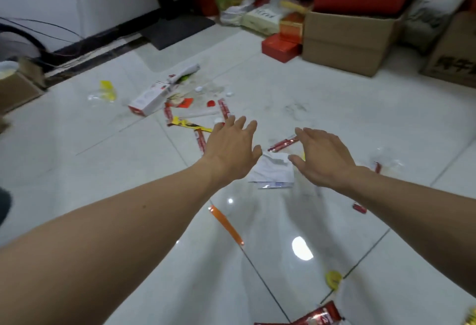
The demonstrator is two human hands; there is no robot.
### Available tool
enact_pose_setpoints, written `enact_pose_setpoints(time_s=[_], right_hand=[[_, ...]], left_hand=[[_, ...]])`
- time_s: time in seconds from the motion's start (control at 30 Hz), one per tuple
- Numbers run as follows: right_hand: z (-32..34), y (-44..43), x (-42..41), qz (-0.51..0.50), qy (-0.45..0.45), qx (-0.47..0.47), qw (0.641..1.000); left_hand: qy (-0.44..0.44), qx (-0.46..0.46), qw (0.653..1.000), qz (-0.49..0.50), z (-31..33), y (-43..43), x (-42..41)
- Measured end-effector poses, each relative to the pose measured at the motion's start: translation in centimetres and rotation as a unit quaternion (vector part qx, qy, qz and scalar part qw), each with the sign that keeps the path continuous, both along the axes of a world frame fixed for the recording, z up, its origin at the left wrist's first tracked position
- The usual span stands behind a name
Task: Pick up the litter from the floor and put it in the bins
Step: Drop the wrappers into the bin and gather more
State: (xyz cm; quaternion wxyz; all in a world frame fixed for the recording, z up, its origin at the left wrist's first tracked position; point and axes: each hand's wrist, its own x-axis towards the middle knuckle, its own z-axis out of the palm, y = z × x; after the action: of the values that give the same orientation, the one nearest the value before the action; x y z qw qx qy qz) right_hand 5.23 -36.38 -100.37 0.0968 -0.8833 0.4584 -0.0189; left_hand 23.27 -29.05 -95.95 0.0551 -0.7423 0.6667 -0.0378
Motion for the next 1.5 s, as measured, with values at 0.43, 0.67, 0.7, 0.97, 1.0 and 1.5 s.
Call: enact_pose_setpoints(time_s=[0.43,0.67,0.7,0.97,1.0,1.5], right_hand=[[-3.6,0.3,-2.0,-0.060,0.016,0.045,0.997],[-4.8,-0.2,-2.0,-0.081,0.003,0.066,0.995],[-5.0,-0.3,-2.0,-0.085,0.000,0.070,0.994],[-6.3,-0.6,-2.9,-0.118,-0.017,0.075,0.990],[-6.3,-0.7,-3.2,-0.127,-0.016,0.070,0.989],[-6.7,-5.4,-12.5,-0.304,0.037,0.028,0.952]], left_hand=[[0.123,0.072,0.989,-0.046,-9.1,-4.2,0.6],[0.156,0.073,0.983,-0.057,-12.1,-6.8,1.1],[0.147,0.077,0.985,-0.056,-12.4,-7.1,1.1],[0.125,0.002,0.989,-0.076,-13.8,-7.2,0.6],[0.131,-0.007,0.988,-0.087,-13.3,-7.5,0.3],[0.270,-0.036,0.957,-0.099,-10.5,-9.7,-7.5]])
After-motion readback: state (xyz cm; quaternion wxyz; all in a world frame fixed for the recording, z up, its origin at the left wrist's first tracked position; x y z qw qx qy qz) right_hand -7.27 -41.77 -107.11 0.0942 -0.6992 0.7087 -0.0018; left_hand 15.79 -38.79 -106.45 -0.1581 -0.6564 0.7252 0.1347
